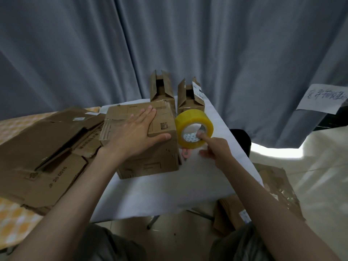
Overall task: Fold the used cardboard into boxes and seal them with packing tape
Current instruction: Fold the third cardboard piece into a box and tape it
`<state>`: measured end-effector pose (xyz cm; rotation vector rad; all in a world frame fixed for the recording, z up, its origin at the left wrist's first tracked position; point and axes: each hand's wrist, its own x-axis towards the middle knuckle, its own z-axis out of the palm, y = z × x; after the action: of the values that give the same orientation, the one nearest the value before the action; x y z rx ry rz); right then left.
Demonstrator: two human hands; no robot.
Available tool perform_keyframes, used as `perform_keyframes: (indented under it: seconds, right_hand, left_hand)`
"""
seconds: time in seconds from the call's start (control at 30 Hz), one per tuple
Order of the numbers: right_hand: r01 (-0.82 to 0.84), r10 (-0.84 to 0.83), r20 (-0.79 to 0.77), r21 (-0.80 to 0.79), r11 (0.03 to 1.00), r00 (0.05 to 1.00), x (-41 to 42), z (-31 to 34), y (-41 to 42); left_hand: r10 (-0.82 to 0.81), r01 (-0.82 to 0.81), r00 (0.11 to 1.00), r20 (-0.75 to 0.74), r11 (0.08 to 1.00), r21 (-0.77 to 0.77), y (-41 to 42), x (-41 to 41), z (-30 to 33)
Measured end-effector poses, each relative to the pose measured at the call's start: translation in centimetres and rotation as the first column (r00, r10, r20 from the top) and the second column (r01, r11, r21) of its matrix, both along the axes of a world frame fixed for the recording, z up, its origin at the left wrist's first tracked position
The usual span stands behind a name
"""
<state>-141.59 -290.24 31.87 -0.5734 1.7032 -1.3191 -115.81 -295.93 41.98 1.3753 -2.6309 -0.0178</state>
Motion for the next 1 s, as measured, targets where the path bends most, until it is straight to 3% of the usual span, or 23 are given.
perform_keyframes:
  seconds: [0.07,0.13,0.2,0.27,0.4,0.47,0.6,0.73,0.87,1.0]
  right_hand:
    - [-0.016,0.014,-0.059,-0.045,0.999,0.998,1.0,-0.8,0.9]
    - [-0.138,0.062,-0.411,-0.156,0.978,0.91,2.0,-1.6,1.7]
    - [-0.332,0.076,-0.711,-0.228,0.915,0.699,2.8,-2.1,2.3]
    - [-0.516,0.098,-0.875,-0.186,0.836,0.475,2.9,-2.6,2.6]
    - [-0.633,0.164,-0.985,0.089,0.769,0.06,2.6,-3.3,2.0]
    - [-0.616,0.247,-0.969,0.206,0.76,-0.02,2.8,-2.4,1.5]
    - [-0.55,0.336,-0.942,0.271,0.79,0.018,2.7,-0.3,1.6]
    - [-0.448,0.391,-0.893,0.263,0.854,0.221,1.8,0.9,3.3]
    - [-0.408,0.208,-0.758,-0.083,0.909,0.618,1.5,3.2,4.7]
    - [-0.248,-0.008,-0.564,-0.375,0.894,0.826,2.0,5.9,4.9]
  left_hand:
    - [0.002,-0.002,1.0,0.008,1.0,-0.007,0.1,0.0,-0.1]
    - [0.004,-0.004,1.0,0.007,1.0,-0.002,0.1,0.0,-0.1]
    - [0.004,-0.004,1.0,0.001,1.0,0.01,0.2,-0.1,0.0]
    - [0.005,-0.005,1.0,0.004,1.0,0.018,0.2,-0.2,0.0]
    - [0.011,-0.011,1.0,0.004,0.999,0.033,0.4,-0.1,0.1]
    - [0.013,-0.013,1.0,0.005,0.999,0.042,0.4,-0.1,0.2]
    - [0.006,-0.005,1.0,-0.002,0.997,0.073,0.8,-0.3,0.6]
    - [0.027,-0.026,1.0,-0.012,0.994,0.106,0.7,-0.2,1.8]
    - [-0.052,0.048,0.998,-0.031,0.99,-0.133,-1.5,-2.3,4.3]
    - [-0.14,0.141,0.99,0.017,0.974,-0.179,-4.2,-4.7,5.5]
